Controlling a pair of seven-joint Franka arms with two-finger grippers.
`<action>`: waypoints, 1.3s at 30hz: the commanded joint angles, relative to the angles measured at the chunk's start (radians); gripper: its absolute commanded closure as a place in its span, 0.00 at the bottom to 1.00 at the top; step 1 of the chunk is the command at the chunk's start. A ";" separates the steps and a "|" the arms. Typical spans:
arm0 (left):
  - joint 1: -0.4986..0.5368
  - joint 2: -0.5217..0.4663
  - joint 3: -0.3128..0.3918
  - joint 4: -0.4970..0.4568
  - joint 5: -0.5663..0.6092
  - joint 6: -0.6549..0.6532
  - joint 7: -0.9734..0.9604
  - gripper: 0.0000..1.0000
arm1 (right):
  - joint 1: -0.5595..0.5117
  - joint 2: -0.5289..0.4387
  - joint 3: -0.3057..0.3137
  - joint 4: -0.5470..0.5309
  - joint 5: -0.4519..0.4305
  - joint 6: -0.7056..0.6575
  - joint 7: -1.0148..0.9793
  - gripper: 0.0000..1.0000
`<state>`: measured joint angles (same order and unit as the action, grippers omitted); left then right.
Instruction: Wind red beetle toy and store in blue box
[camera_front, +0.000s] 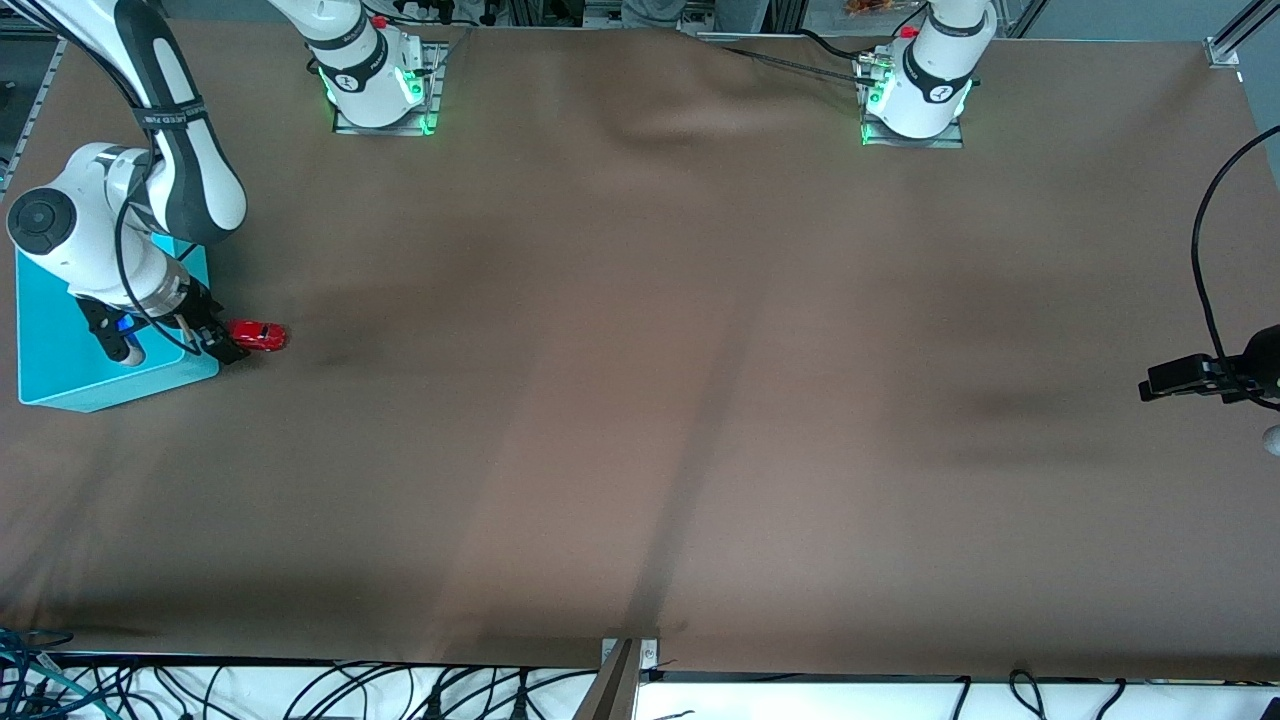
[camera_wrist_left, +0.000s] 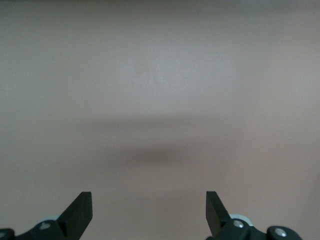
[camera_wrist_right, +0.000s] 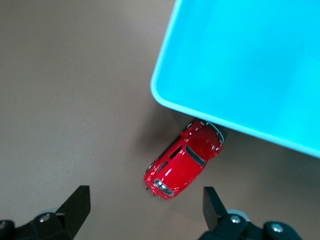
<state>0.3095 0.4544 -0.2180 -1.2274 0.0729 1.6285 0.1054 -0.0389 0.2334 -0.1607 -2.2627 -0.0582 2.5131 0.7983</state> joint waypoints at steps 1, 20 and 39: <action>-0.001 -0.003 0.002 0.002 0.004 -0.013 0.027 0.00 | -0.006 0.017 0.001 -0.021 0.000 0.055 0.099 0.00; -0.001 -0.003 0.002 0.000 0.004 -0.013 0.027 0.00 | -0.053 0.124 0.001 -0.021 0.000 0.173 0.168 0.00; -0.001 -0.003 0.002 0.000 0.004 -0.013 0.027 0.00 | -0.052 0.170 0.001 -0.021 -0.002 0.191 0.170 0.10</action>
<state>0.3094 0.4550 -0.2180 -1.2282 0.0729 1.6285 0.1065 -0.0855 0.3962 -0.1634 -2.2739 -0.0582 2.6833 0.9518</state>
